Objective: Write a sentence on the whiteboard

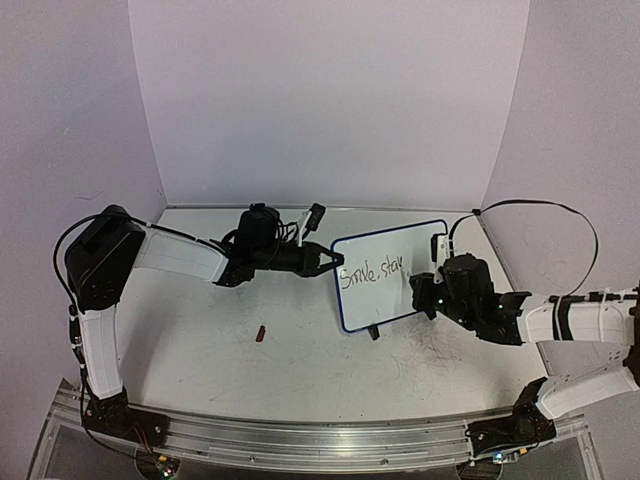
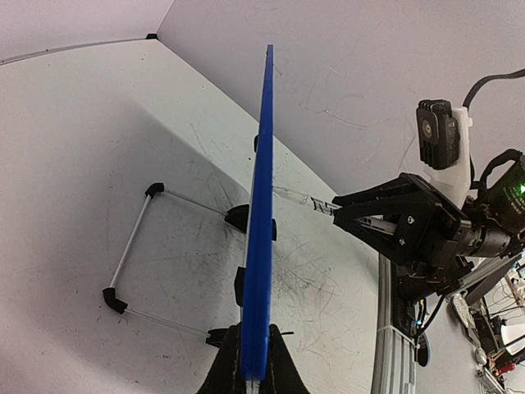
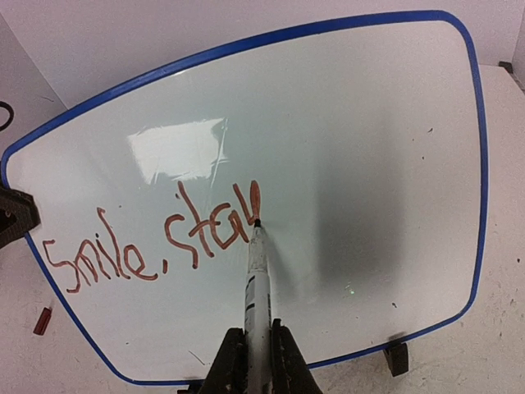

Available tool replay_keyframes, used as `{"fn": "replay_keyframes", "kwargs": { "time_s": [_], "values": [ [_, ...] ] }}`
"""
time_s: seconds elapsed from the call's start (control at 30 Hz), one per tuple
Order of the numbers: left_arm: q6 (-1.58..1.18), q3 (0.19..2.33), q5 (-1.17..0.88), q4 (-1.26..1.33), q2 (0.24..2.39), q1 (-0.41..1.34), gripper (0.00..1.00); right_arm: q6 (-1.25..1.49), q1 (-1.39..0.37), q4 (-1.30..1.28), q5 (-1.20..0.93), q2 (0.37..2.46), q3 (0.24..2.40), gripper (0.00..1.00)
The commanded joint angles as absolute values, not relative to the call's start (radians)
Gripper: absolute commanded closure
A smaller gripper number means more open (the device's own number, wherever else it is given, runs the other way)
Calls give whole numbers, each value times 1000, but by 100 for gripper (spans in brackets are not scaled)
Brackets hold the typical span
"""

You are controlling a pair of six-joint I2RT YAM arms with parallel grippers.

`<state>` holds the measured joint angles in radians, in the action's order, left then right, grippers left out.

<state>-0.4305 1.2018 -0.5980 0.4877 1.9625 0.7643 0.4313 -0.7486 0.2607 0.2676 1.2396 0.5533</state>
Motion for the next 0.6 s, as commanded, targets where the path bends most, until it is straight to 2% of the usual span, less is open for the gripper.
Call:
{"fn": "replay_keyframes", "kwargs": {
  "time_s": [0.0,0.57],
  "values": [
    [-411,1187,-604,462,1918,759,100,459,-747,187,242,1233,528,100],
    [-410,1183,-606,465,1916,759,100,477,-798,170,222,1257,559,100]
  ]
}}
